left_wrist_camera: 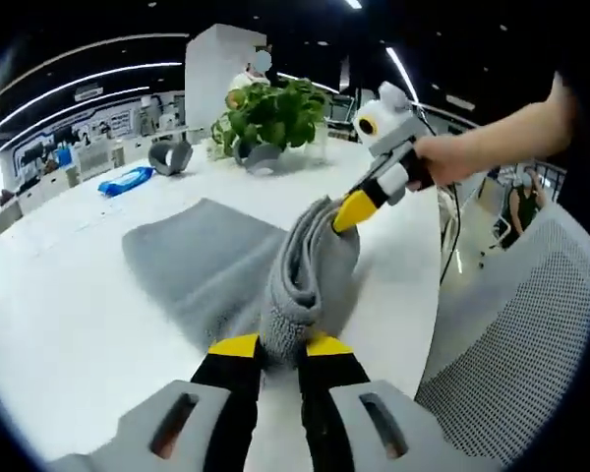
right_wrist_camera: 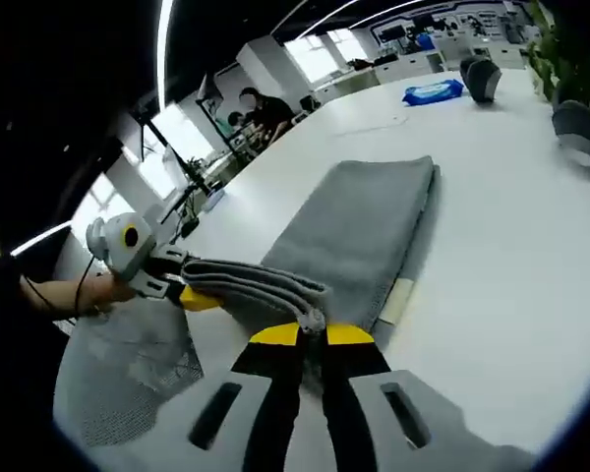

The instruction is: Fold the towel on the table until its edges align and the towel forms a compact rectangular stack.

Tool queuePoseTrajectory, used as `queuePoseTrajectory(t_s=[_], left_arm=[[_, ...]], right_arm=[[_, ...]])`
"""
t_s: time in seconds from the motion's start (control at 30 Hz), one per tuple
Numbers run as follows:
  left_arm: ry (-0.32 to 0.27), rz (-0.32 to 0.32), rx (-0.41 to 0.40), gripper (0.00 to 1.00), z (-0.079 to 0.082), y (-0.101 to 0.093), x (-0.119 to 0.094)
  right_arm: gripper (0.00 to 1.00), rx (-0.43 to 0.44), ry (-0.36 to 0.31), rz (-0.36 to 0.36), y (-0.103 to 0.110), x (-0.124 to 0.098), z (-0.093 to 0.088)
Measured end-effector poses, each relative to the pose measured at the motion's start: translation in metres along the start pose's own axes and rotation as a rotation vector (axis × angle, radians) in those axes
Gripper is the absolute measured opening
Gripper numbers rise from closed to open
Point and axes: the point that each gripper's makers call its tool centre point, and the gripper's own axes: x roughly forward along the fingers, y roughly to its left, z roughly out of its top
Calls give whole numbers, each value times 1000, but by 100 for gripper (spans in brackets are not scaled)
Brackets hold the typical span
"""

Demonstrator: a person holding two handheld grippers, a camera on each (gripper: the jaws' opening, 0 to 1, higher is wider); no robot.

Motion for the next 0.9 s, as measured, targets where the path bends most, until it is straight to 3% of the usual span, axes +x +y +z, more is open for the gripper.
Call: queuePoseTrajectory(t_s=[0.2,0.43,0.57,0.67,0.9], left_arm=[[-141,-39,-85,8,31,-1,-15],[-193,-160,-77,6,52,-21,-37],[-185,-259,-58,6,58,-40,-55],[-173,-328,-69,6,61,-54,-73],[-163,-407,-55,6,67,-73,-102]], right_arm=[[4,17,-142,105,13,-24,15],[4,-94,-196,187,45,-54,22],[4,-127,-204,239,63,-67,22],[4,-123,-201,321,89,-80,18],[4,-151,-179,403,123,-98,10]])
